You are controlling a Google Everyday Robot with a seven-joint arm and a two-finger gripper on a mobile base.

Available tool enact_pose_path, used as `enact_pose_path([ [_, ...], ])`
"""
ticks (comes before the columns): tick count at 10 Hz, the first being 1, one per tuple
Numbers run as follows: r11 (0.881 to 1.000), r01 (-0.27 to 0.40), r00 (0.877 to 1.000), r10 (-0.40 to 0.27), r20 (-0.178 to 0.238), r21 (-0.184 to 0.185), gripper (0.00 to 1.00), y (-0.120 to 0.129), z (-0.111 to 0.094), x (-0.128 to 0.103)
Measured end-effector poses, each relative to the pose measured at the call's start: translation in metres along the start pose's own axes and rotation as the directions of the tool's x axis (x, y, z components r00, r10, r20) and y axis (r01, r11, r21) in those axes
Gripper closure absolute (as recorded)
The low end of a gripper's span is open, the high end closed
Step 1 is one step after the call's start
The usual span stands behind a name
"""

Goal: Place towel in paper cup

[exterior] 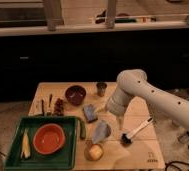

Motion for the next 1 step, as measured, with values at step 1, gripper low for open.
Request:
enact_pose_path([
  [1, 1.000, 0.003, 1.000, -0.003, 0.000, 0.001, 0.20, -0.0007, -0.0003, -0.0001],
])
